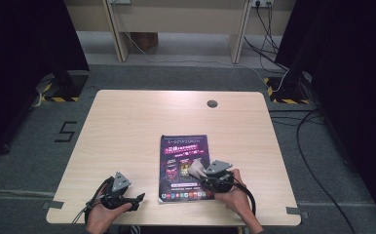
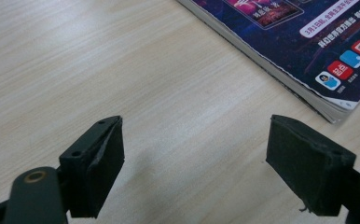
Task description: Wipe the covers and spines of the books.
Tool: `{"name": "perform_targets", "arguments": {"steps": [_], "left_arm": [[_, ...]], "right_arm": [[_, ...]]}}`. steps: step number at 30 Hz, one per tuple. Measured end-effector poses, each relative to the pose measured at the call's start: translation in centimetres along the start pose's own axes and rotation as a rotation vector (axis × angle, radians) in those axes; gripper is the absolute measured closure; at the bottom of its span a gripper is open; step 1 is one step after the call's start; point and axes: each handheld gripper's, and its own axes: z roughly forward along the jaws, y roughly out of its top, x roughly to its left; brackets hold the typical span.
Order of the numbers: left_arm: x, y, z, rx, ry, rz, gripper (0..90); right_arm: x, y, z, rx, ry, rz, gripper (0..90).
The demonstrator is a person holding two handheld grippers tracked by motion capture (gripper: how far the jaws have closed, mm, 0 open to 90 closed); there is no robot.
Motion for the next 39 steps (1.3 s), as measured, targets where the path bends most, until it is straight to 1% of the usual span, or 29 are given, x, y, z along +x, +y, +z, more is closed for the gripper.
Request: {"name": "perform_targets", "arguments": {"steps": [1,3,6,9,10,11,14,15,18,20,22,23,24,26,27,28,30,32,34,36,39], "left_arm": [[0.0,0.0,0.0,-0.002,0.001,0.0,18.6],[0.0,0.1,0.0,-0.006,0.001,0.0,18.6],[0.0,0.0,0.0,-0.002,0.0,-0.002,18.6],[0.0,0.1,0.0,-0.006,0.001,-0.001,18.6],[0.0,0.1,0.1,-0.005,-0.001,0.001,18.6],[0.0,0.1,0.1,-0.001,-0.003,0.002,18.6],[0.0,0.1,0.0,-0.006,-0.001,0.002,18.6],[0.0,0.2,0.1,-0.006,0.001,0.001,18.6],[0.0,0.1,0.2,-0.004,-0.001,-0.002,18.6],[0.0,0.2,0.1,-0.01,0.0,0.001,18.6],[0.0,0.3,0.2,-0.012,0.002,0.0,18.5],[0.0,0.3,0.2,-0.012,0.002,0.0,18.5],[0.1,0.2,0.2,-0.004,0.001,0.003,18.5],[0.2,0.3,0.2,-0.009,0.006,-0.002,18.5],[0.2,0.3,0.1,-0.011,0.008,-0.003,18.4],[0.2,0.3,0.2,-0.012,0.009,-0.005,18.3],[0.3,0.2,0.2,-0.007,0.007,-0.004,18.3],[0.3,0.3,0.1,-0.012,0.012,-0.007,18.2],[0.3,0.3,0.1,-0.016,0.014,-0.009,18.2],[0.4,0.2,0.1,-0.01,0.014,-0.009,18.2],[0.5,0.3,0.1,-0.013,0.017,-0.009,18.2]], "right_arm": [[-0.3,-0.1,-0.1,0.001,-0.014,0.01,75.3],[-0.9,-0.3,-0.1,-0.003,-0.026,0.031,75.2],[-1.4,-0.4,-0.2,0.003,-0.044,0.033,74.8],[-1.7,-0.5,-0.2,0.003,-0.044,0.054,74.9],[-1.7,-0.5,-0.2,0.004,-0.044,0.055,75.3],[-1.6,-0.5,-0.2,0.003,-0.048,0.048,75.8],[-1.0,-0.2,-0.2,0.015,-0.066,0.004,75.9],[-0.7,-0.1,-0.1,0.02,-0.064,-0.001,76.0],[0.0,0.2,0.1,0.014,-0.048,-0.018,76.1],[0.5,0.5,0.3,0.004,-0.021,-0.023,75.9],[1.4,0.8,0.7,0.0,0.001,-0.031,75.9],[1.4,0.8,0.7,0.0,0.001,-0.031,75.9],[2.5,1.4,1.1,-0.004,0.02,-0.06,75.8],[3.3,1.8,1.5,-0.01,0.047,-0.066,75.6],[4.0,2.2,1.7,-0.012,0.059,-0.076,75.6],[4.4,2.4,1.9,-0.015,0.062,-0.089,75.6],[5.4,2.8,2.2,-0.02,0.1,-0.104,75.6],[6.6,3.2,2.5,-0.028,0.121,-0.133,75.6],[8.0,3.5,2.6,-0.032,0.154,-0.161,75.6],[9.1,3.7,2.6,-0.03,0.174,-0.187,75.7],[10.6,3.9,2.6,-0.033,0.202,-0.224,75.8]]}}
